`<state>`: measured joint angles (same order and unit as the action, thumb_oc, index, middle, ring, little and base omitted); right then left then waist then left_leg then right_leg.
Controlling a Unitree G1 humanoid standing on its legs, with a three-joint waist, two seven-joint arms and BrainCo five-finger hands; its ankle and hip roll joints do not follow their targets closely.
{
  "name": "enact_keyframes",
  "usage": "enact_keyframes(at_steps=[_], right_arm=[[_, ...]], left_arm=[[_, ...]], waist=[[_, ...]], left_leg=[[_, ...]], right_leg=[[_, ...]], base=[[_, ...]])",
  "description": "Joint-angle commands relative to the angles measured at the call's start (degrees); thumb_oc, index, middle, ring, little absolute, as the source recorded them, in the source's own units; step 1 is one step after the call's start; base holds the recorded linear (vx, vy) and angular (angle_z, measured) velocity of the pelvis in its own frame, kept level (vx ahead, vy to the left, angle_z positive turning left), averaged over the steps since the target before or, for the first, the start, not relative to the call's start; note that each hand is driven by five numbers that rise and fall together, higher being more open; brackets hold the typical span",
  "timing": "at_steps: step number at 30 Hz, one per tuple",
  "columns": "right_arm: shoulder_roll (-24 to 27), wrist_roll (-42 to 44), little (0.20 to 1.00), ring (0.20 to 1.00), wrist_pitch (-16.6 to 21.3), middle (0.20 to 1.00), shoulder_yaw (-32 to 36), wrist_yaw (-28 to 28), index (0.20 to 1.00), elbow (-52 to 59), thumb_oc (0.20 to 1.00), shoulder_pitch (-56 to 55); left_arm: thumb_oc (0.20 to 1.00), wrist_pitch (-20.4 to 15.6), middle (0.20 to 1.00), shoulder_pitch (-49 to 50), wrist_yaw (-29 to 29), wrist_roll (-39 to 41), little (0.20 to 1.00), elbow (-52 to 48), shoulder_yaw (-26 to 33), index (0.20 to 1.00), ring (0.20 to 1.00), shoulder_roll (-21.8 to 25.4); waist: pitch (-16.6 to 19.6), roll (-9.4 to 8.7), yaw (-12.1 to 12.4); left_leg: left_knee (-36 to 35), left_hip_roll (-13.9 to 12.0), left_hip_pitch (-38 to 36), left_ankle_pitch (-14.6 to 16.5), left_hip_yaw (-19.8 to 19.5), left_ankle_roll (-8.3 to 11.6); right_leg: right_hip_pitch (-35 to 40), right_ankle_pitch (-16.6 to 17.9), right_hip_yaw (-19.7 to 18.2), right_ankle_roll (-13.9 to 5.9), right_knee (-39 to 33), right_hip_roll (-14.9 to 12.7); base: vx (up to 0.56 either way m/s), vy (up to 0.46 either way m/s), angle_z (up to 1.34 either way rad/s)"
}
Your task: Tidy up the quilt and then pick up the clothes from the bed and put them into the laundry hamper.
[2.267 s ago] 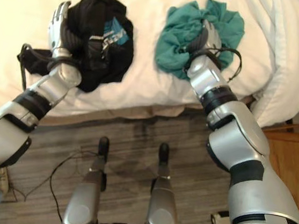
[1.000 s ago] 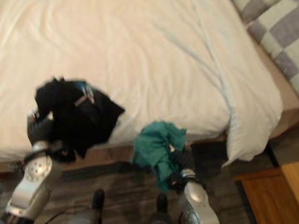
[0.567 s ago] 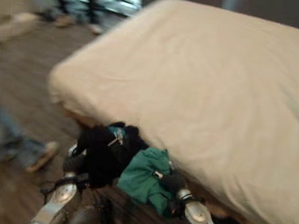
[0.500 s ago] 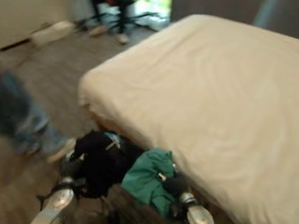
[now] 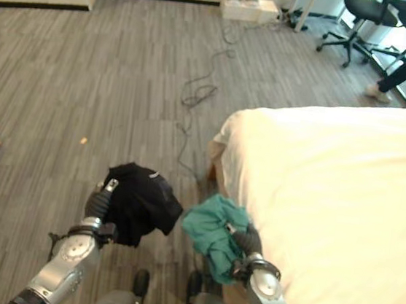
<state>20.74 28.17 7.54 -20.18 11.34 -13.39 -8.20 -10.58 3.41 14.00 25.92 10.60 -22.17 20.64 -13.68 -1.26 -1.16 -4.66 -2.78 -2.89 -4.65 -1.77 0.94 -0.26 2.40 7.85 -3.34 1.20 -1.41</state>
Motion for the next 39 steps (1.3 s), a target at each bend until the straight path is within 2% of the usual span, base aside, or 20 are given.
enact_keyframes(at_steps=[1,8,13,15,17,18,19,21,22,24,26,28,30,33,34,35,36,37,38,39], right_arm=[[-2.61,7.82,0.2,0.2,-3.17,0.2,1.48,9.92,0.2,3.77,0.2,-0.64],[-2.27,7.69,0.2,0.2,-3.94,0.2,1.4,8.73,0.2,3.62,0.2,-1.03],[-2.1,6.08,0.2,0.2,-3.44,0.2,-0.88,7.63,0.2,3.26,0.2,0.39],[-2.51,3.58,0.2,0.2,-3.41,0.2,-1.49,6.12,0.2,2.48,0.2,0.13],[-2.51,1.62,0.2,0.2,-2.63,0.2,-0.41,3.87,0.2,1.39,0.2,-0.74],[-2.42,1.62,0.2,0.2,-2.65,0.2,0.1,3.23,0.2,1.09,0.2,-0.86],[-2.23,1.53,0.2,0.2,-2.58,0.2,0.44,2.32,0.2,0.78,0.2,-0.9],[-1.48,0.38,0.2,0.2,-2.57,0.2,0.57,-0.11,0.2,1.22,0.2,-1.47],[-0.86,0.18,0.2,0.2,-2.83,0.2,0.32,-1.83,0.2,2.15,0.2,-1.93],[0.15,0.56,0.2,0.2,-3.41,0.2,-0.05,-3.22,0.2,4.91,0.2,-3.03],[1.56,2.17,0.2,0.2,-4.0,0.2,-0.21,-3.97,0.2,8.11,0.2,-4.83],[1.86,2.75,0.2,0.2,-4.24,0.2,-0.56,-3.66,0.2,8.89,0.2,-4.73],[1.48,4.65,0.2,0.2,-4.3,0.2,-0.92,-0.61,0.2,9.19,0.2,-4.45],[0.92,6.95,0.2,0.2,-4.23,0.2,0.31,2.61,0.2,8.61,0.2,-4.08],[0.77,8.25,0.2,0.2,-4.64,0.2,1.36,3.12,0.2,7.95,0.2,-3.38],[0.77,8.42,0.2,0.2,-4.66,0.2,1.5,3.18,0.2,7.91,0.2,-3.26],[0.68,8.6,0.2,0.2,-5.48,0.2,2.11,3.43,0.2,7.79,0.2,-2.84],[0.99,8.43,0.2,0.2,-6.43,0.2,2.78,2.75,0.2,6.97,0.2,-2.25],[1.13,8.29,0.2,0.2,-6.81,0.2,2.93,2.4,0.2,5.57,0.2,-1.28],[1.23,8.17,0.2,0.2,-6.77,0.2,2.89,2.11,0.2,4.39,0.2,-0.63]], left_arm=[[0.2,7.1,0.2,-4.96,-7.95,-2.61,0.2,4.89,-3.78,0.2,0.2,-2.27],[0.2,7.39,0.2,-4.32,-6.31,-2.34,0.2,4.94,-3.37,0.2,0.2,-2.49],[0.2,6.97,0.2,-3.2,-3.18,0.27,0.2,2.57,-0.52,0.2,0.2,-0.57],[0.2,6.69,0.2,-1.12,-3.37,2.22,0.2,1.13,1.6,0.2,0.2,0.4],[0.2,7.01,0.2,0.69,-5.29,3.14,0.2,-0.02,3.7,0.2,0.2,1.58],[0.2,7.48,0.2,1.11,-5.71,3.14,0.2,-0.27,4.31,0.2,0.2,1.81],[0.2,7.5,0.2,1.31,-5.58,3.06,0.2,-0.04,4.48,0.2,0.2,1.64],[0.2,6.11,0.2,1.67,-5.2,3.27,0.2,1.24,4.53,0.2,0.2,1.19],[0.2,4.95,0.2,2.12,-4.62,3.54,0.2,1.66,4.45,0.2,0.2,0.99],[0.2,5.06,0.2,3.2,-5.24,3.52,0.2,0.4,4.89,0.2,0.2,1.32],[0.2,4.97,0.2,4.24,-7.01,2.46,0.2,0.12,4.14,0.2,0.2,1.84],[0.2,4.05,0.2,4.29,-7.3,2.14,0.2,1.37,3.07,0.2,0.2,1.44],[0.2,2.84,0.2,4.74,-9.16,0.34,0.2,3.25,2.21,0.2,0.2,0.81],[0.2,0.89,0.2,4.48,-10.85,-1.34,0.2,6.7,0.89,0.2,0.2,-0.43],[0.2,1.17,0.2,2.21,-10.44,-1.43,0.2,8.37,0.43,0.2,0.2,-1.31],[0.2,1.13,0.2,1.83,-10.37,-1.47,0.2,8.53,0.41,0.2,0.2,-1.39],[0.2,1.93,0.2,0.57,-9.75,-1.0,0.2,8.34,0.22,0.2,0.2,-1.7],[0.2,2.27,0.2,-0.57,-8.01,-0.15,0.2,8.22,-0.11,0.2,0.2,-2.44],[0.2,3.5,0.2,-1.78,-6.45,0.67,0.2,7.51,-0.51,0.2,0.2,-3.17],[0.2,4.41,0.2,-2.61,-5.56,1.56,0.2,7.01,-0.88,0.2,0.2,-3.55]], waist=[[3.61,1.72,1.57],[3.33,1.57,1.6],[1.57,0.79,1.64],[2.18,0.72,1.79],[2.75,0.82,1.87],[2.77,0.87,2.02],[2.64,0.98,2.3],[1.61,1.77,2.55],[0.83,1.89,2.86],[-0.74,1.51,2.53],[-1.22,0.31,0.16],[-1.25,-0.35,-0.81],[-1.15,-0.45,-1.38],[0.35,0.52,-1.84],[1.03,1.5,-2.5],[1.19,1.5,-2.66],[1.21,1.93,-2.88],[0.81,2.33,-2.91],[-0.08,1.95,-2.13],[-0.92,1.65,-1.36]], left_leg=[[-0.34,1.96,4.67,0.18,2.91,-0.13],[0.36,1.73,4.23,0.6,1.81,-0.14],[5.7,0.84,5.52,3.56,4.5,-0.75],[6.7,0.91,5.16,4.59,4.77,-1.19],[8.48,1.42,5.92,5.85,5.45,-2.59],[8.81,1.64,6.27,6.05,5.85,-3.35],[9.98,2.21,6.89,6.66,6.13,-4.55],[11.16,2.71,7.14,7.62,5.99,-6.58],[11.76,3.21,7.0,8.2,5.87,-7.16],[13.4,4.57,6.58,9.57,4.56,-7.54],[13.29,6.99,4.87,11.15,1.16,-7.24],[13.01,8.39,2.87,13.0,0.44,-7.12],[13.17,9.09,0.61,14.59,0.88,-6.97],[14.55,7.54,-1.59,14.89,2.88,-5.49],[20.12,3.97,-2.75,12.0,7.09,-3.32],[20.87,3.56,-2.61,11.2,7.62,-3.02],[26.58,0.19,-2.17,8.85,9.6,-1.38],[33.23,-2.23,-0.32,5.23,9.87,0.48],[44.07,-2.72,4.8,2.43,9.05,2.0],[50.28,-2.53,9.38,0.56,8.23,2.72]], right_leg=[[3.63,-0.75,7.47,-5.06,-4.76,-6.21],[3.07,-1.28,5.85,-4.85,-3.51,-6.19],[1.26,-1.91,4.03,-5.02,-0.13,-7.86],[1.38,-2.62,3.37,-5.54,1.51,-9.12],[0.17,-3.92,2.22,-6.09,8.12,-10.86],[-0.28,-3.4,2.03,-6.03,10.97,-11.43],[-2.86,-1.06,1.14,-5.86,18.39,-13.19],[-6.85,2.21,0.02,-4.88,32.73,-13.76],[-8.78,4.3,0.28,-4.44,35.93,-14.19],[-11.57,3.73,-0.22,-4.46,34.62,-11.5],[-14.38,3.11,-0.72,-4.11,22.92,-6.46],[-15.15,4.22,1.3,-4.44,15.61,-6.05],[-14.88,4.35,3.03,-5.01,11.35,-5.52],[-13.01,1.74,5.61,-4.41,10.4,-6.16],[-11.42,-0.87,7.91,-3.37,11.41,-6.49],[-11.25,-1.0,8.24,-3.17,11.31,-6.62],[-10.2,-3.39,9.31,-2.9,12.35,-6.85],[-9.1,-5.4,9.77,-1.48,13.25,-6.31],[-7.36,-6.67,9.97,0.1,13.29,-6.53],[-5.72,-7.0,9.77,1.04,12.88,-6.65]], base=[[0.0,0.0,0.0],[0.05,0.003,-0.05],[0.08,0.095,-0.08],[0.22,0.321,-0.28],[0.22,0.315,-0.34],[0.17,0.261,-0.16],[0.17,0.257,0.08],[0.2,0.246,0.13],[0.29,0.11,0.17],[0.3,-0.04,0.08],[0.38,-0.15,0.36],[0.39,-0.104,0.75],[0.45,-0.071,0.56],[0.41,-0.051,0.27],[0.27,-0.05,0.0],[0.42,-0.077,0.11],[0.38,-0.083,0.32],[0.47,-0.154,0.62],[0.36,-0.16,0.47],[0.39,-0.076,0.32]])
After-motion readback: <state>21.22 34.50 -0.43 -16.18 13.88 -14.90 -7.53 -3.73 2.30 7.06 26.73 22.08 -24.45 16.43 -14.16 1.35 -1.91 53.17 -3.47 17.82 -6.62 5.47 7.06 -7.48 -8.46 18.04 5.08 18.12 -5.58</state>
